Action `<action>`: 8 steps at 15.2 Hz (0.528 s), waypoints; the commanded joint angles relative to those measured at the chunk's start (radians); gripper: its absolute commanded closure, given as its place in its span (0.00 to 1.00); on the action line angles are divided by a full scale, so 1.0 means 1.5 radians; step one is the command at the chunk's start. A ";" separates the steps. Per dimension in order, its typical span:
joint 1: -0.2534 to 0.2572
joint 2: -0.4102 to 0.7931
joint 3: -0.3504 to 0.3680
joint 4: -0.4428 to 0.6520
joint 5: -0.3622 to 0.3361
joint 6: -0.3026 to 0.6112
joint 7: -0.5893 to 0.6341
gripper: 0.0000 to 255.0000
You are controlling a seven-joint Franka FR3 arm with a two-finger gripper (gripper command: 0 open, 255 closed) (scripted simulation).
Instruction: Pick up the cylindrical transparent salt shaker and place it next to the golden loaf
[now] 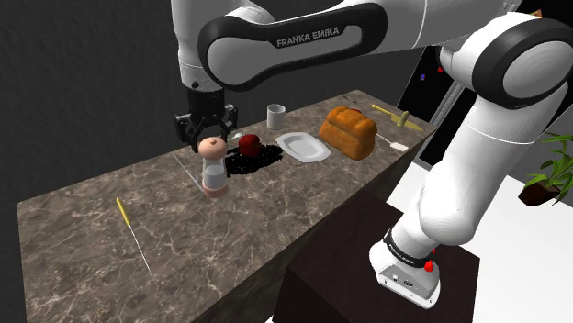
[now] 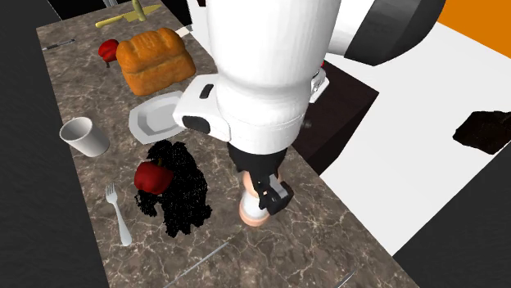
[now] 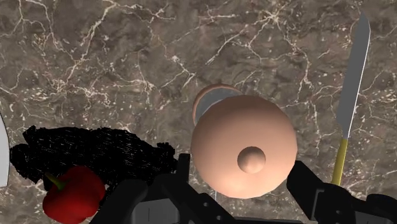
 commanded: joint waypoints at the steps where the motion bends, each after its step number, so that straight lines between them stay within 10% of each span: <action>1: 0.000 -0.002 0.000 0.018 0.001 -0.020 -0.001 1.00; 8: 0.001 -0.004 0.001 0.078 0.003 -0.082 -0.004 1.00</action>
